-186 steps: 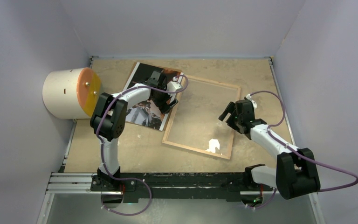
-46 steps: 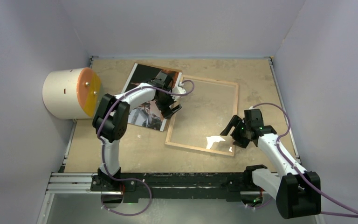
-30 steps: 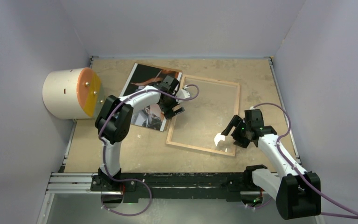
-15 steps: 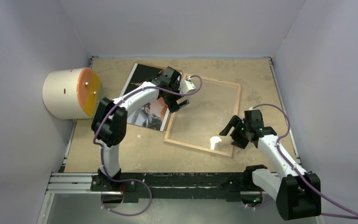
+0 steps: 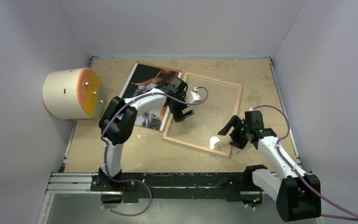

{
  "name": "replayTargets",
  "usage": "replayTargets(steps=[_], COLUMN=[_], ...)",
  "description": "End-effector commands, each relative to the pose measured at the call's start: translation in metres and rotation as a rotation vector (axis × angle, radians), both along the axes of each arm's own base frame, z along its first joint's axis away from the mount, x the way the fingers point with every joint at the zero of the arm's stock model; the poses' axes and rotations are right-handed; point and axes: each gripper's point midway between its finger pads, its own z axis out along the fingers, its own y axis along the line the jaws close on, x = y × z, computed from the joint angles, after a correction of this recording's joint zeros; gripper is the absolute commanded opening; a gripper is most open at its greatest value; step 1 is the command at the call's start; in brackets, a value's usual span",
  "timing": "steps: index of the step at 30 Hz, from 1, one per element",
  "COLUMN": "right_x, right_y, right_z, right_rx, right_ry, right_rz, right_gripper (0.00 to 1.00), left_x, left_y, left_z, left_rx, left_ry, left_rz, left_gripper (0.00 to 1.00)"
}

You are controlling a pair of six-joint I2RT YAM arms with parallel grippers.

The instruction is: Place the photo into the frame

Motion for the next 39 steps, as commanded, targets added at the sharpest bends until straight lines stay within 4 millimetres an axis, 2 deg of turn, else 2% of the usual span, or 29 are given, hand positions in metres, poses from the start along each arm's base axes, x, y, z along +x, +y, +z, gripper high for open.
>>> replayTargets(steps=[1,9,20,31,39], right_x=[-0.005,0.0,0.009,0.007,-0.017], right_y=[0.018,0.037,0.045,0.05,0.042], right_z=[0.005,0.024,0.043,0.042,0.026], right_rx=[0.119,0.27,0.343,0.392,0.341], right_ry=[-0.003,-0.061,-0.121,-0.119,-0.057], right_rz=[0.007,0.0,-0.015,-0.015,-0.037], right_gripper=[0.82,0.83,0.83,0.83,0.83], left_x=[-0.004,-0.015,-0.028,-0.029,-0.027], left_y=[0.005,0.008,0.015,0.016,0.016], left_z=[-0.016,-0.027,-0.036,-0.036,-0.032], left_rx=[0.011,0.021,0.035,0.039,0.036], left_ry=[0.036,0.078,0.111,0.111,0.103], left_rz=[0.016,0.0,-0.024,-0.024,-0.019], left_gripper=[0.99,0.99,0.99,0.99,0.99])
